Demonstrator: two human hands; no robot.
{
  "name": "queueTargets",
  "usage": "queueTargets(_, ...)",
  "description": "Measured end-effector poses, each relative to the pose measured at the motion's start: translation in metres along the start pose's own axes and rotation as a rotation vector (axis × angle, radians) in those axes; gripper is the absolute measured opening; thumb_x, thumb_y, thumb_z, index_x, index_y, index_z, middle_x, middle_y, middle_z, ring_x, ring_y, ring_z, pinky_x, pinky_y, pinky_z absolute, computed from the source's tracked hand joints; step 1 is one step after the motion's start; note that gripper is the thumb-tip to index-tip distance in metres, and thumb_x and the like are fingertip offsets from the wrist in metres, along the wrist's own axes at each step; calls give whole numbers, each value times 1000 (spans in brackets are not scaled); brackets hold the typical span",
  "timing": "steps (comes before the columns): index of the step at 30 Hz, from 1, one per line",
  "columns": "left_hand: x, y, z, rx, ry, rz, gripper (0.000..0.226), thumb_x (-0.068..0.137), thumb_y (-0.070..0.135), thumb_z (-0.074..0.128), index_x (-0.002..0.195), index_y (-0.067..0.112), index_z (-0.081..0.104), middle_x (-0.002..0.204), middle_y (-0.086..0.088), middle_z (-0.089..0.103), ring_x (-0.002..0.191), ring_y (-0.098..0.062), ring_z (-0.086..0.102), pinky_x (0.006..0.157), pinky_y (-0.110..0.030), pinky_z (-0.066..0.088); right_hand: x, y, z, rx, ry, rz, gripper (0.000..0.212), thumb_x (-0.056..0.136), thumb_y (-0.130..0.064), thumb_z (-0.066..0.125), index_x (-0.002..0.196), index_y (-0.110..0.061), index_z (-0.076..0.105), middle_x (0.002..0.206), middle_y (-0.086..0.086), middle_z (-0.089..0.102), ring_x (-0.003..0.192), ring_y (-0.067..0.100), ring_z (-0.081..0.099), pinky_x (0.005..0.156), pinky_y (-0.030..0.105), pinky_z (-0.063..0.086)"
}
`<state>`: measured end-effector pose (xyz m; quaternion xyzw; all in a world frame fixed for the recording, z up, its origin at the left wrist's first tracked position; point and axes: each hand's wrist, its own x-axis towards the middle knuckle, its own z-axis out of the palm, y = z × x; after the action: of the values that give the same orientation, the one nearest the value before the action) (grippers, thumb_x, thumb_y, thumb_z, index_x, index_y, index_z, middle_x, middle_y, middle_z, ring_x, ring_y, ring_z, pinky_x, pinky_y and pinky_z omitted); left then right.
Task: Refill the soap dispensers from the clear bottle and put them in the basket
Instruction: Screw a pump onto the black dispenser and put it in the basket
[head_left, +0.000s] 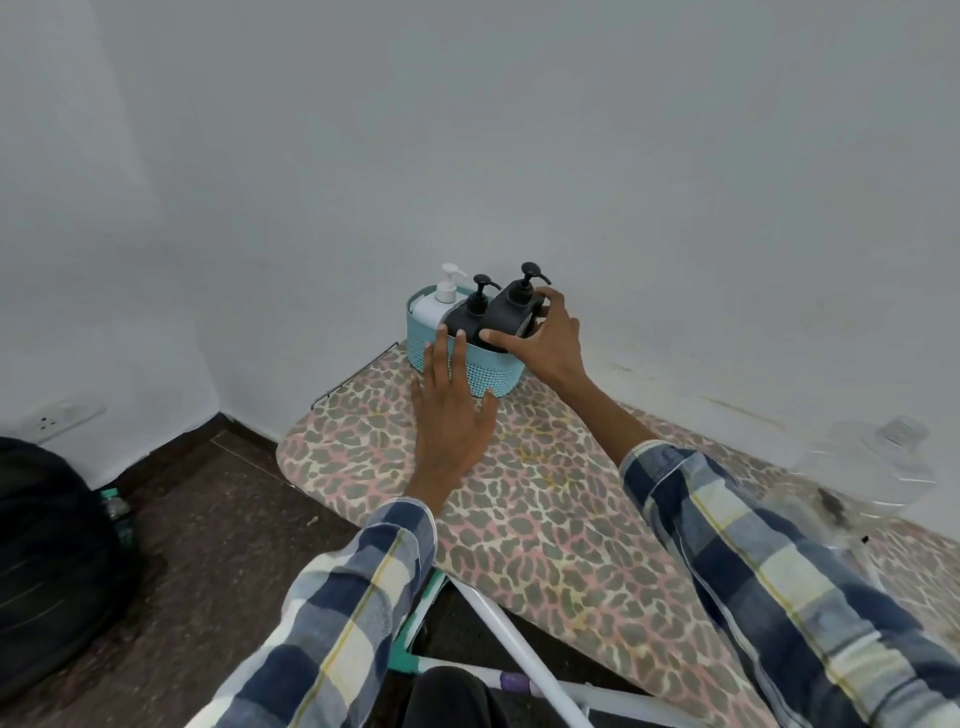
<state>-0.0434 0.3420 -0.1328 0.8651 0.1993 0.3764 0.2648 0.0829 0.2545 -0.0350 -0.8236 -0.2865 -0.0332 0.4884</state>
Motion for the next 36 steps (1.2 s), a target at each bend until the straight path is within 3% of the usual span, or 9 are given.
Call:
queueTargets(6,2,-2,0,15,-1,-8,90,100,37,62,171,24,9,179,3,0,164,-31,13,122,-69,30,-3,6,12,-168,4,37,99,64,-82,76,140,-26,47,137,-8,55,130,20,46,106,50,46)
queueTargets(11,1,-2,1,29,-10,-3,94,98,38,66,171,26,8,179,4,0,163,-32,15,121,-68,32,-14,15,20,-194,-77,-8,72,94,-69,59,148,-24,44,148,-2,48,133,24,45,109,54,45)
queueTargets(16,1,-2,0,30,-13,-8,95,98,38,66,172,26,7,179,5,-1,163,-31,15,123,-65,31,-13,14,20,-165,-130,-11,69,100,-61,53,156,-25,35,155,4,44,139,30,44,114,52,40)
queueTargets(20,0,-1,-1,32,-13,0,95,98,38,66,172,25,6,179,4,-2,163,-32,15,121,-66,32,-25,20,9,-100,-174,-129,60,108,-46,49,160,-23,31,159,4,42,143,22,42,120,47,35)
queueTargets(28,-6,-1,-9,109,-38,35,101,97,41,67,172,21,1,180,-4,-4,162,-37,15,121,-67,31,-73,40,-28,-273,-270,-160,81,107,-34,58,169,-18,9,176,4,11,162,22,13,131,43,17)
queueTargets(32,-11,13,-11,209,-19,57,97,96,40,65,171,17,8,179,-10,3,162,-38,13,123,-70,23,-94,44,-64,-327,-259,-226,75,108,-27,56,169,-18,12,176,2,11,162,19,11,132,41,10)
queueTargets(36,-38,75,4,142,-92,139,84,96,37,62,167,16,21,175,-9,14,161,-33,15,126,-65,18,-118,55,-107,-354,-211,-252,69,110,-24,52,168,-17,16,176,1,15,162,17,12,133,41,10)
